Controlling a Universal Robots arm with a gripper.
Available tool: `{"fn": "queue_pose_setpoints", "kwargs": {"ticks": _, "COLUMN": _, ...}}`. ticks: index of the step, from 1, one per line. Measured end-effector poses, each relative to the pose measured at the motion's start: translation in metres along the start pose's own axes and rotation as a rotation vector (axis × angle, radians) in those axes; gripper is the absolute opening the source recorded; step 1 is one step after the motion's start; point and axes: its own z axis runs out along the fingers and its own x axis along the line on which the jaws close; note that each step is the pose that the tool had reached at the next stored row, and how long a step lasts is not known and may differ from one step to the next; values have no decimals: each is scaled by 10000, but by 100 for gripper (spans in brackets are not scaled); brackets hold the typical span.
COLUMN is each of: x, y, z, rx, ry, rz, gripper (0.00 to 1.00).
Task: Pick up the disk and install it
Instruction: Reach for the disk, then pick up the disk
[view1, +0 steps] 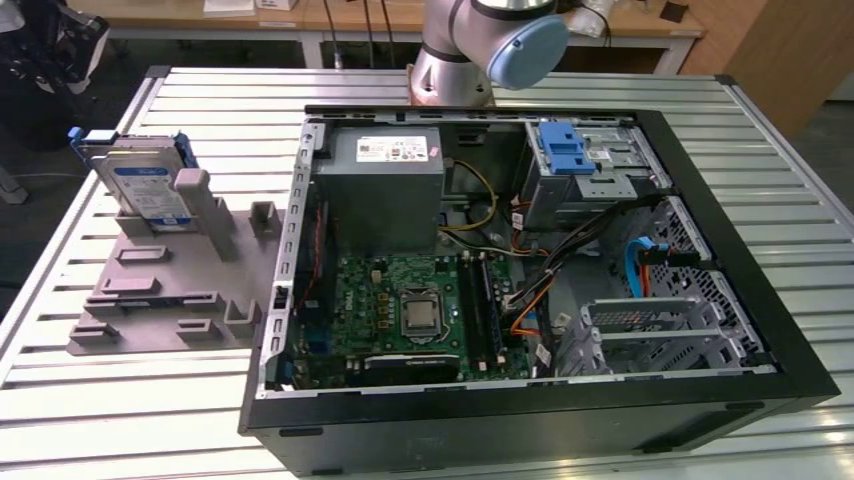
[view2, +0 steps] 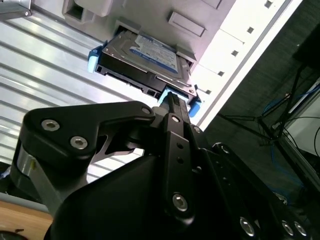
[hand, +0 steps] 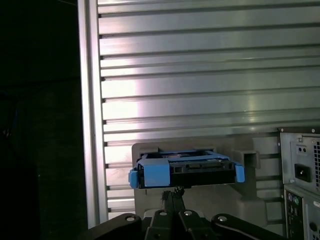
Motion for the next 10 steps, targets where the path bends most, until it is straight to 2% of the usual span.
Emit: {"fn": "queue_pose_setpoints", "kwargs": {"ticks": 10, "x": 18, "y": -2, "z": 2, "rx": 1, "ry": 1, "rz": 0, "gripper": 11}}
